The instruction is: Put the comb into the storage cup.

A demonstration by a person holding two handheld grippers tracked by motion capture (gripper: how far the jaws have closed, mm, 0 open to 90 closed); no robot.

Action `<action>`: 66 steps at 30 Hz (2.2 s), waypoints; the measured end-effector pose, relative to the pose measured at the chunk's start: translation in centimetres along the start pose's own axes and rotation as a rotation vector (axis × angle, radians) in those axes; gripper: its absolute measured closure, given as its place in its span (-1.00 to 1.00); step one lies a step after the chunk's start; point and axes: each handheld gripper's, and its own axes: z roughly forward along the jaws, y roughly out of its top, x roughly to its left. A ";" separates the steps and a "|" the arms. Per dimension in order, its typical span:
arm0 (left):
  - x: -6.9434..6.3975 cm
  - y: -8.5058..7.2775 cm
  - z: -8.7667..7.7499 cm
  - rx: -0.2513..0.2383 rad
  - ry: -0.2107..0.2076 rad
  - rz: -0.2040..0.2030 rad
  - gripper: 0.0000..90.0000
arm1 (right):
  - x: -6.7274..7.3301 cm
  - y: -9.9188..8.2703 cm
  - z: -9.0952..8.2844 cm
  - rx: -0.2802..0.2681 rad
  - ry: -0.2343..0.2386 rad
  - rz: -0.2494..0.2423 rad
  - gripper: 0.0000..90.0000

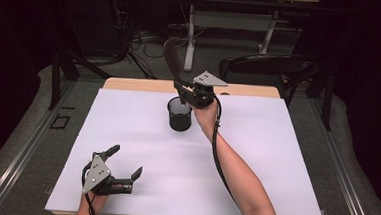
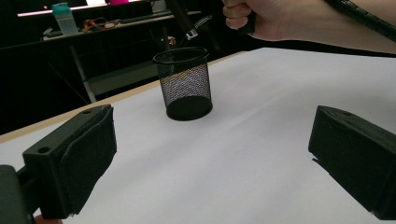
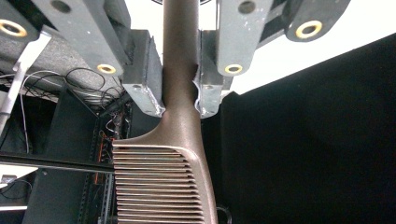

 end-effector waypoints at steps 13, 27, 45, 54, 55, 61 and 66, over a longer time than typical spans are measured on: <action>0.0 0.0 0.0 0.000 -0.001 0.001 -0.98 | 0.1 -0.5 0.5 0.010 0.011 -0.011 0.62; 0.1 0.0 -0.1 -0.004 0.002 -0.002 -0.98 | 0.1 -1.7 0.7 0.032 0.014 -0.004 0.62; 0.0 0.0 -0.1 -0.007 0.001 -0.003 -0.98 | 0.2 -2.3 1.0 0.044 0.021 -0.011 0.62; 0.0 0.1 -0.1 -0.008 0.001 -0.001 -0.98 | 0.1 -2.7 1.2 0.053 0.017 -0.010 0.62; 0.0 0.1 -0.1 -0.008 0.001 -0.001 -0.98 | 0.1 -2.7 1.1 0.053 0.017 -0.008 0.62; -0.1 0.1 -0.1 -0.007 0.000 0.000 -0.98 | 0.1 -2.8 1.2 0.058 0.016 -0.019 0.62; 0.0 0.0 -0.1 -0.007 0.001 -0.001 -0.98 | 0.1 -3.1 1.3 0.065 0.014 -0.021 0.61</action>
